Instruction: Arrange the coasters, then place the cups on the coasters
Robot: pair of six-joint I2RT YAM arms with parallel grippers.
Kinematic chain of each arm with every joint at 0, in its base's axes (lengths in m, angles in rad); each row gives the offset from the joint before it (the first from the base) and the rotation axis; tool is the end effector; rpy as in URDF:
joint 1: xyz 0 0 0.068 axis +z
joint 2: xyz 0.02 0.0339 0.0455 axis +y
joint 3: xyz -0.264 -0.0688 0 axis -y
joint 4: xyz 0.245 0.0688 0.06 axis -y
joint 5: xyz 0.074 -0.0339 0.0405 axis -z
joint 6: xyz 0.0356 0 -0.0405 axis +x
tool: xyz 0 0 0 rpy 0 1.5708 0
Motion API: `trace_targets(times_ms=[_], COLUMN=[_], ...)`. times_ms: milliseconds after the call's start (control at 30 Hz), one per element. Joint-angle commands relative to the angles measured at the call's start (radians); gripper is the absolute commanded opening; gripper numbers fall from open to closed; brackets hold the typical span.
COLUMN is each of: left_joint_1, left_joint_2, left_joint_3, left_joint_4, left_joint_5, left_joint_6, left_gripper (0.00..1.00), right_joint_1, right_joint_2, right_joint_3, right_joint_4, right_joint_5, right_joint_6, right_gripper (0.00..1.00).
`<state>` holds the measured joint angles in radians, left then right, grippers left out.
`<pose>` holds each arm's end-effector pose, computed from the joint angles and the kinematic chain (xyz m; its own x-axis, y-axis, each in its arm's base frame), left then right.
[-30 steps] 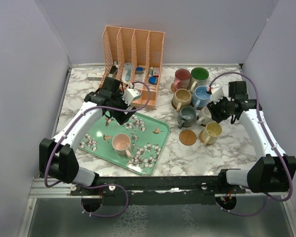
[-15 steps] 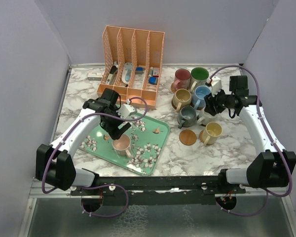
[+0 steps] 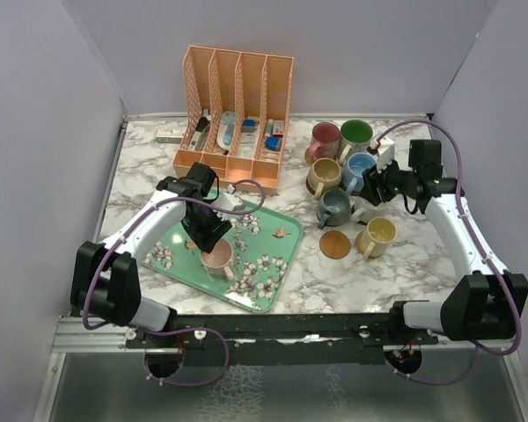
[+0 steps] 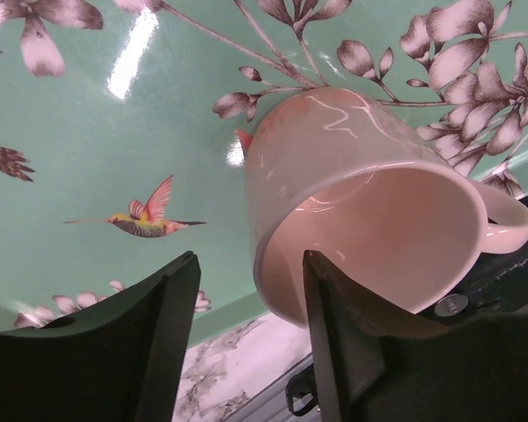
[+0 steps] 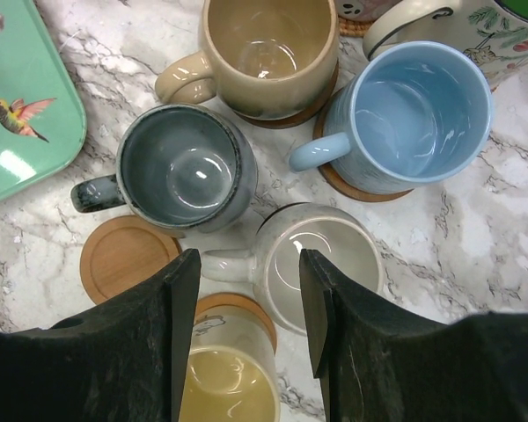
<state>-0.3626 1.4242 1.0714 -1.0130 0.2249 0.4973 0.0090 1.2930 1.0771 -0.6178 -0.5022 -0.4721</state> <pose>0.2349 -0.0976 0.2399 -0.6193 0.7323 -0.2831 0.7779 0.6212 -0.0948 0.2703 0.0196 0.2956 -0.5087 -0.4032 -0.7607 -0.6319 0.7750 0.0118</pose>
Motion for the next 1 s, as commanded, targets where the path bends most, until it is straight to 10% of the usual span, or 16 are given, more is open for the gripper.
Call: trace_targets(times_ms=[0,567,967], left_joint_1=[-0.017,-0.28,-0.277], left_joint_2=[0.032,0.265,0.135], left_joint_3=[0.003,0.242,0.176], left_joint_4=[0.02,0.084,0.105], left_joint_5=[0.066,0.043,-0.089], left_joint_6=[-0.013,0.002,-0.052], left_gripper=[0.49,0.34,0.76], right_joint_1=[-0.004,-0.004,-0.004], right_joint_2=[-0.023,-0.078,-0.075], right_joint_3=[-0.018,-0.089,-0.105], right_joint_4=[0.046,0.084,0.09], right_joint_5=[-0.016,0.051,0.066], right_joint_6=[0.011,0.0,-0.002], right_gripper=[0.5,0.5,0.5])
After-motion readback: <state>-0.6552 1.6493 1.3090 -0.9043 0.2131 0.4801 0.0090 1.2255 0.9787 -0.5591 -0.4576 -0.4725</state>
